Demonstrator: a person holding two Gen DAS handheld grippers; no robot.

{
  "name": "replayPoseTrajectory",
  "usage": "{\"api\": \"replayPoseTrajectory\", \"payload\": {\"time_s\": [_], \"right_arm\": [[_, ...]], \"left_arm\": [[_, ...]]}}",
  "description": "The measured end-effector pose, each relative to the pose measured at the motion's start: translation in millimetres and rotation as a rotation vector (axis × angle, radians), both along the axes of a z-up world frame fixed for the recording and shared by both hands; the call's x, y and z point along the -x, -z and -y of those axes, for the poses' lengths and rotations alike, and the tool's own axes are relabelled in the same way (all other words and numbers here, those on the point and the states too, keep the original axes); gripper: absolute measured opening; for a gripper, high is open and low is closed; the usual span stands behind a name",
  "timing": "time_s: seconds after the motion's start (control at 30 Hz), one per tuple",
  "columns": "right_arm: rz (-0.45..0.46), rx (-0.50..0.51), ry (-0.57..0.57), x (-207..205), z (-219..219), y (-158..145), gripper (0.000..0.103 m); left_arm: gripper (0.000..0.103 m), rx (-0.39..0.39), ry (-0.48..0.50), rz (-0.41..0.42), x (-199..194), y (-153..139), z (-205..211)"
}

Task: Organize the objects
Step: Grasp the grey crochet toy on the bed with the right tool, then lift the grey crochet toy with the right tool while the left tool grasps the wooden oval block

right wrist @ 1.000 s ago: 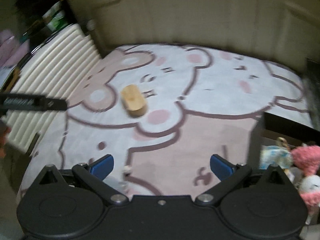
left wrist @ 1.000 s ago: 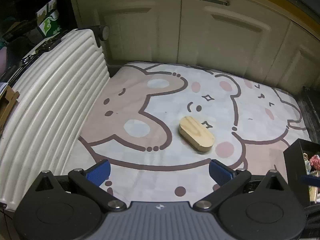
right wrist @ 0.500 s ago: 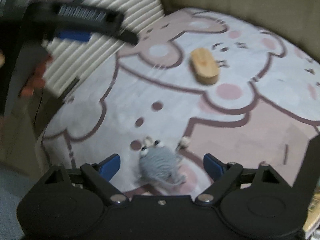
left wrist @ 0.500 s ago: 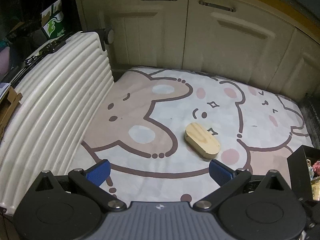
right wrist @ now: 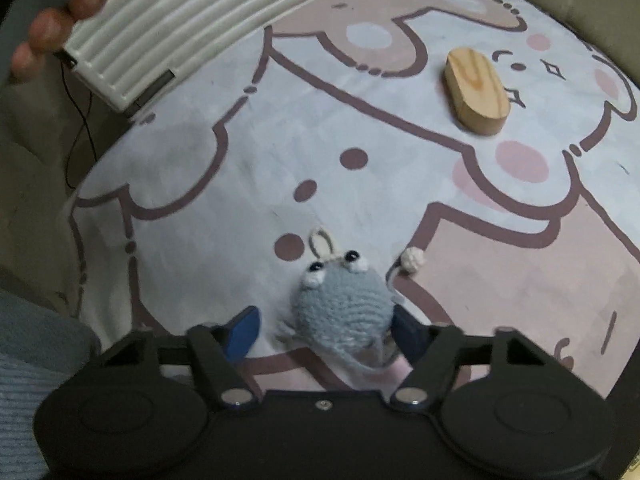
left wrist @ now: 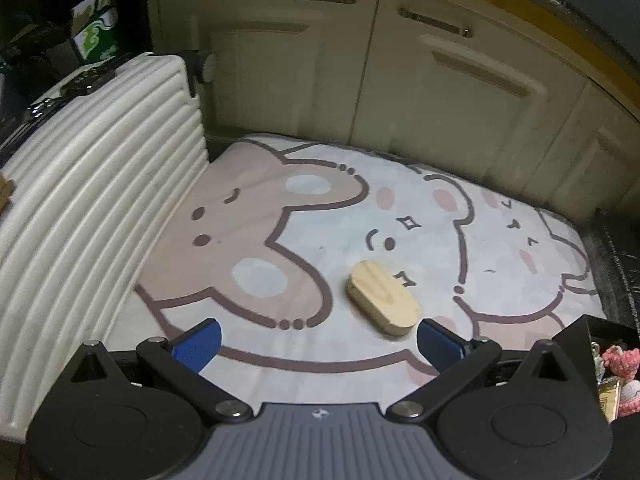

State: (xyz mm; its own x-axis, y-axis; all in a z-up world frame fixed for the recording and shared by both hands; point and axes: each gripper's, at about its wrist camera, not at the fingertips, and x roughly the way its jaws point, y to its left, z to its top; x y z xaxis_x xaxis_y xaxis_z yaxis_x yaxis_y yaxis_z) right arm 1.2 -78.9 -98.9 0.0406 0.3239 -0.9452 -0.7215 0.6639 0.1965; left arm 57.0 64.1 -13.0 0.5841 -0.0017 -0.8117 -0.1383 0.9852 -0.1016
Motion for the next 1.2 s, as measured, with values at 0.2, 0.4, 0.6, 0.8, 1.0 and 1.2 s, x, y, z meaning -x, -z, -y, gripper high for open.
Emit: {"api": "replayPoseTrajectory", "payload": {"time_s": [0.2, 0.4, 0.6, 0.8, 1.0, 1.2], "right_arm": [[-0.005, -0.015, 0.023, -5.9, 7.3, -0.6, 0.05], [0.018, -0.095, 0.064, -10.4, 16.9, -13.6, 0.05], [0.058, -0.152, 0.144, -19.4, 34.1, -26.8, 0.049], [0.079, -0.169, 0.256, -31.1, 63.8, -30.7, 0.049], [0.077, -0.162, 0.334, -38.8, 94.1, -26.6, 0.049], [0.07, -0.158, 0.379, -42.7, 115.0, -20.1, 0.049]], "left_arm": [[0.102, -0.069, 0.117, 0.057, -10.4, 8.5, 17.4], [0.102, -0.09, 0.206, 0.079, -25.2, 20.0, 25.5], [0.102, -0.13, 0.332, 0.093, -39.5, 37.9, 31.8], [0.103, -0.212, 0.533, 0.099, -55.3, 59.2, 42.3], [0.103, -0.156, 0.621, 0.077, -78.4, 77.1, 41.7], [0.103, -0.151, 0.701, 0.045, -96.9, 96.1, 49.6]]}}
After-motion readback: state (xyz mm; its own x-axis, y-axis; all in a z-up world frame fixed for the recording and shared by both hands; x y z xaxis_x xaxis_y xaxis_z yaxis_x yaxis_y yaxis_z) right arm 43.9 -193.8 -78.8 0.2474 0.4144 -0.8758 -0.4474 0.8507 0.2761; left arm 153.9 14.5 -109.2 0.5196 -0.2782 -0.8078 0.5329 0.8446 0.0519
